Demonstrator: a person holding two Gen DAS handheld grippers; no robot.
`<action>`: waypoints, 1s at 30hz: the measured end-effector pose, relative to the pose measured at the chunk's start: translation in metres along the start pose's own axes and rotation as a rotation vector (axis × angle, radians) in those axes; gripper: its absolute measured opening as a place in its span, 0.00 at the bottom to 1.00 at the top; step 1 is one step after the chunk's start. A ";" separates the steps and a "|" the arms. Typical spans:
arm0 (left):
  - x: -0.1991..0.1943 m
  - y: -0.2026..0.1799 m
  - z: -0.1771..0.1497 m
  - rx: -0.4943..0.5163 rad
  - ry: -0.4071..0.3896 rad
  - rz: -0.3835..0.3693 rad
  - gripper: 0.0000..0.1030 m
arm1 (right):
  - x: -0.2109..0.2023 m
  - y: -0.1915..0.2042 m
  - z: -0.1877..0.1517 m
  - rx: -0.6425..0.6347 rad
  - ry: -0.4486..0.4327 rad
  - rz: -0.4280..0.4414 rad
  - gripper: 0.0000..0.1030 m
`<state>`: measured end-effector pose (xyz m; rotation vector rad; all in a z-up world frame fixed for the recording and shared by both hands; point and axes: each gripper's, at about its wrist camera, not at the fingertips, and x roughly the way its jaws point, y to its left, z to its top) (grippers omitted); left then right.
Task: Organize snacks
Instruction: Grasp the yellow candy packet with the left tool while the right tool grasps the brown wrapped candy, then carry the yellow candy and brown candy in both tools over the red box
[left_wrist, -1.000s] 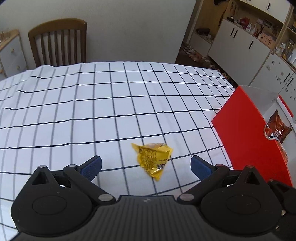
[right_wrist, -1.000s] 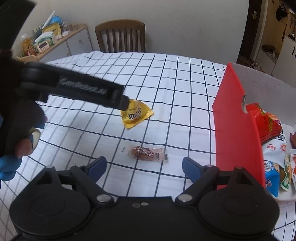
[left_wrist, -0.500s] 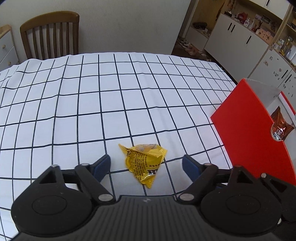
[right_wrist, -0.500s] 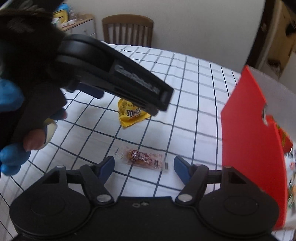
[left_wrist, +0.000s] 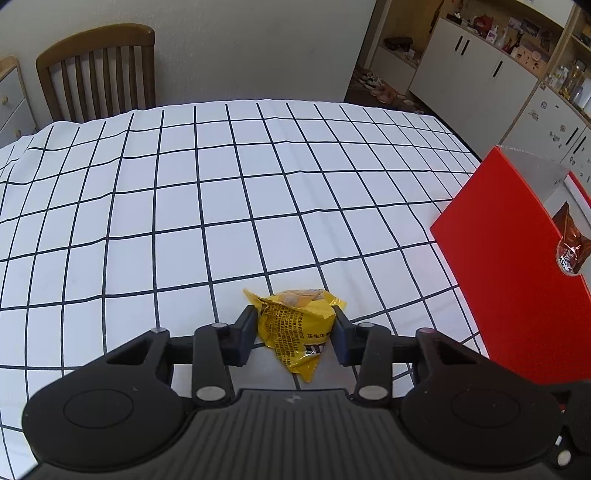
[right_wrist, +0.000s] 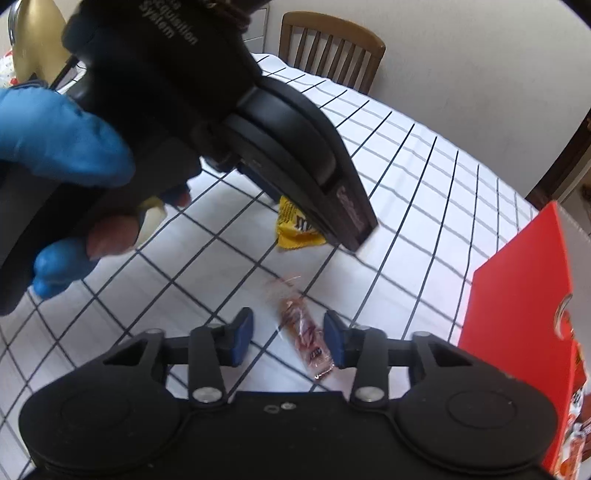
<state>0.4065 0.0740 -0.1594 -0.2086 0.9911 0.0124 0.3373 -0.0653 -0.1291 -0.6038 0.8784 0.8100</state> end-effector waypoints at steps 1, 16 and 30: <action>0.000 0.000 -0.001 0.001 -0.003 -0.001 0.38 | -0.002 0.002 -0.001 -0.008 0.003 -0.001 0.22; -0.036 0.010 -0.042 -0.060 0.014 -0.011 0.34 | -0.029 0.006 -0.028 0.259 0.007 -0.088 0.12; -0.118 -0.020 -0.087 -0.063 -0.008 -0.038 0.34 | -0.089 -0.008 -0.056 0.397 -0.067 -0.118 0.12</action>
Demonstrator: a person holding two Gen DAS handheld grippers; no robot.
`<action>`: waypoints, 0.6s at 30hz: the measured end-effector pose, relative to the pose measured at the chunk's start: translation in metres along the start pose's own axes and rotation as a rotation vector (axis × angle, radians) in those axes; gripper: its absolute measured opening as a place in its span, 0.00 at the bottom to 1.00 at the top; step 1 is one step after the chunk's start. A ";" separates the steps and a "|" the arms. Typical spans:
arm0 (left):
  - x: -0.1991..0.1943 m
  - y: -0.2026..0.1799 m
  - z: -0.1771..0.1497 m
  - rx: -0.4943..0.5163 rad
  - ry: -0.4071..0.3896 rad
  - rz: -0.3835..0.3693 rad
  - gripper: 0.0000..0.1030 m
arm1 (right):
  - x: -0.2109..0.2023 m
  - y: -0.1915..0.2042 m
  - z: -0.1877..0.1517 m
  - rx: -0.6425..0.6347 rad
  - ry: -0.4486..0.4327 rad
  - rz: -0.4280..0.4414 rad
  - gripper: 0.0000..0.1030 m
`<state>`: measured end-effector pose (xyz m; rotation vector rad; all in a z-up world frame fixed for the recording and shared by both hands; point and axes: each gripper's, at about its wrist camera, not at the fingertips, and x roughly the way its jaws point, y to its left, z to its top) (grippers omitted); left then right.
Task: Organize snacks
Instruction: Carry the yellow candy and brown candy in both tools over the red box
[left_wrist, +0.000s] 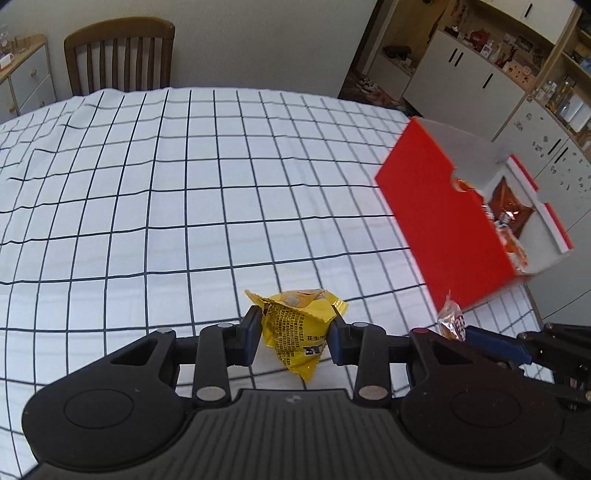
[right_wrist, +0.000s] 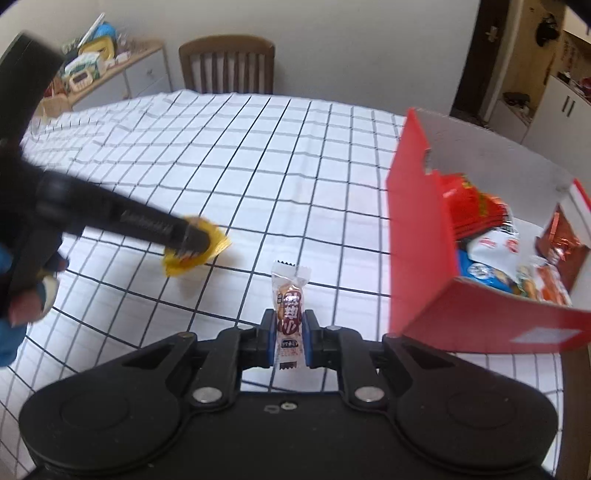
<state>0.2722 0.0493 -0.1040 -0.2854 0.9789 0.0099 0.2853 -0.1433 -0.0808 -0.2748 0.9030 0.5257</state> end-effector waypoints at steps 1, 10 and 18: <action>-0.007 -0.003 -0.002 0.001 -0.005 -0.002 0.34 | -0.007 -0.002 -0.001 0.009 -0.009 -0.001 0.12; -0.057 -0.037 -0.011 0.031 -0.062 -0.042 0.34 | -0.062 -0.016 -0.006 0.056 -0.068 0.009 0.12; -0.092 -0.081 -0.011 0.088 -0.112 -0.088 0.34 | -0.103 -0.034 -0.011 0.098 -0.132 -0.007 0.12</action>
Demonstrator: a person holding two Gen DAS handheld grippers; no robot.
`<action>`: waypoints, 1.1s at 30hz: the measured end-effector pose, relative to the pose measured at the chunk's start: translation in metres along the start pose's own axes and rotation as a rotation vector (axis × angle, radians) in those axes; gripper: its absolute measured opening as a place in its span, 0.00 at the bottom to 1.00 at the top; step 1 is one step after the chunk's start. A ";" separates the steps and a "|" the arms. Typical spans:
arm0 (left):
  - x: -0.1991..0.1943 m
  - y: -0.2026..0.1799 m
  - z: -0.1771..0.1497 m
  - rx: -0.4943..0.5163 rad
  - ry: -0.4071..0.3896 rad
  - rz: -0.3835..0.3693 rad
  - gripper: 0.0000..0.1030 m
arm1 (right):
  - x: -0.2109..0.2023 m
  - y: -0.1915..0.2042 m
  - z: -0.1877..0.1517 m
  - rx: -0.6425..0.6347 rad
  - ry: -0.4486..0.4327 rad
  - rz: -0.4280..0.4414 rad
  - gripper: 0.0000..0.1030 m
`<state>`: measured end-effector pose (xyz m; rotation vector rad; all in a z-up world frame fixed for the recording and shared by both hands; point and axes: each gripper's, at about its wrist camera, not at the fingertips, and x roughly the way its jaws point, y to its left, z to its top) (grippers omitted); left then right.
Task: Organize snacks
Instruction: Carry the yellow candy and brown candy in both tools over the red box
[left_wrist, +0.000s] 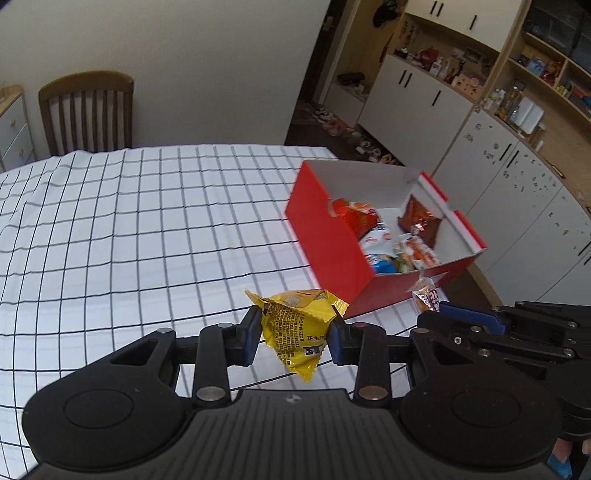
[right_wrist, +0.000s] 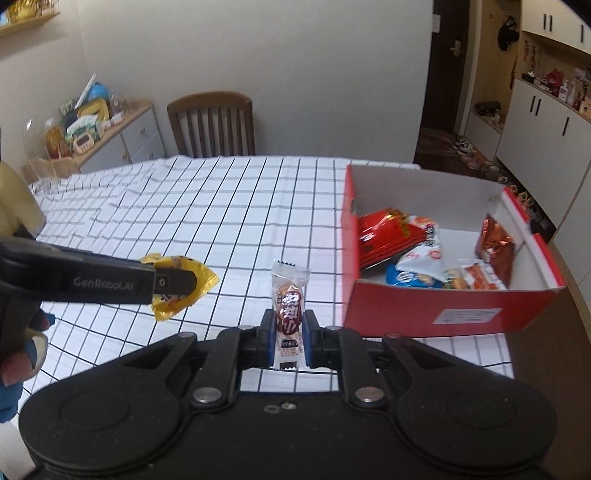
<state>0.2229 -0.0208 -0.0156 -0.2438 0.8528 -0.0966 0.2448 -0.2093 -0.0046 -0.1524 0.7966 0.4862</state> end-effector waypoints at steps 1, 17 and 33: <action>-0.002 -0.006 0.002 0.010 -0.007 -0.005 0.34 | -0.005 -0.004 0.000 0.006 -0.008 -0.002 0.12; 0.022 -0.114 0.041 0.173 -0.041 -0.086 0.34 | -0.043 -0.088 0.009 0.113 -0.094 -0.137 0.12; 0.097 -0.186 0.064 0.220 0.011 -0.060 0.34 | -0.028 -0.179 0.023 0.157 -0.105 -0.208 0.12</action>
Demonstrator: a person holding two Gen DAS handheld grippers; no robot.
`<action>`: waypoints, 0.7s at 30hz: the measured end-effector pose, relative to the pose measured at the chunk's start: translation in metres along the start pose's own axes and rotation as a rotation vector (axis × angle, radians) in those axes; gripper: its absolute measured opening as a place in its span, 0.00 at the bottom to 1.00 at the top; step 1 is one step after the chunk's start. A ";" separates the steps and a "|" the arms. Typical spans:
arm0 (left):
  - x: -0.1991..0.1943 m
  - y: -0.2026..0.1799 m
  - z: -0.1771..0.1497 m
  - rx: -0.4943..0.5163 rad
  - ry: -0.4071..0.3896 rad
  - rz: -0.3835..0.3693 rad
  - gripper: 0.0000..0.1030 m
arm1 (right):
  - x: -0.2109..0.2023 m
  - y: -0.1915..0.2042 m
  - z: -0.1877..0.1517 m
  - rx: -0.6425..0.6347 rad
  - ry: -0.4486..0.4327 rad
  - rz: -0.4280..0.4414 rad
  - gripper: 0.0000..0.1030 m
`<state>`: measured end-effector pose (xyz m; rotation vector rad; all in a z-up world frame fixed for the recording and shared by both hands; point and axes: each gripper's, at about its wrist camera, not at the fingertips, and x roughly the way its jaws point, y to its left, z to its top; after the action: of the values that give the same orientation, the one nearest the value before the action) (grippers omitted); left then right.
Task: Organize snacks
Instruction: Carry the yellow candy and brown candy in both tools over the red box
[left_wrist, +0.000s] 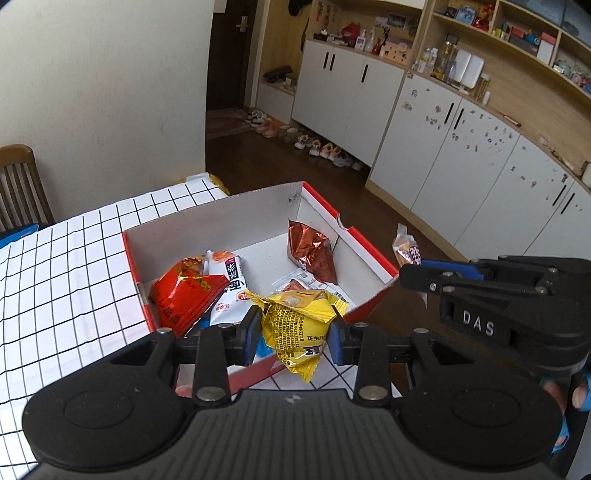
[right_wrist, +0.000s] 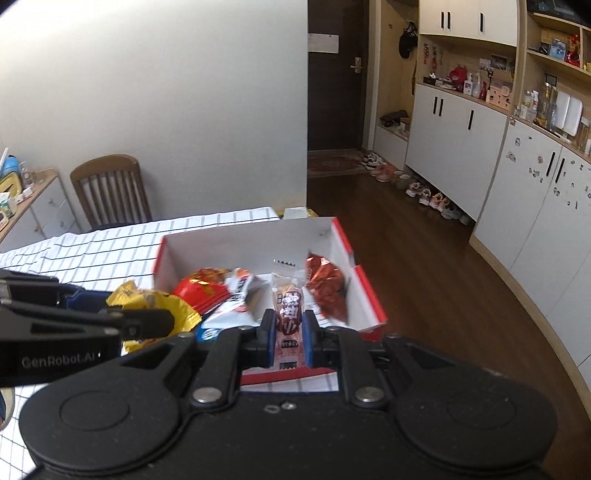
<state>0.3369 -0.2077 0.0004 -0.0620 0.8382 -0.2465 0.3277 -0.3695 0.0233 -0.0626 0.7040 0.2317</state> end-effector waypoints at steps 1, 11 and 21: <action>0.006 -0.002 0.002 0.002 0.003 0.006 0.34 | 0.005 -0.005 0.002 0.004 0.004 0.000 0.12; 0.069 -0.009 0.014 -0.014 0.081 0.072 0.34 | 0.065 -0.040 0.021 0.013 0.073 0.029 0.12; 0.117 -0.002 0.015 -0.036 0.146 0.119 0.34 | 0.129 -0.044 0.033 -0.026 0.173 0.079 0.12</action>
<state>0.4229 -0.2382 -0.0750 -0.0280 0.9881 -0.1247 0.4534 -0.3833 -0.0361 -0.0802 0.8768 0.3135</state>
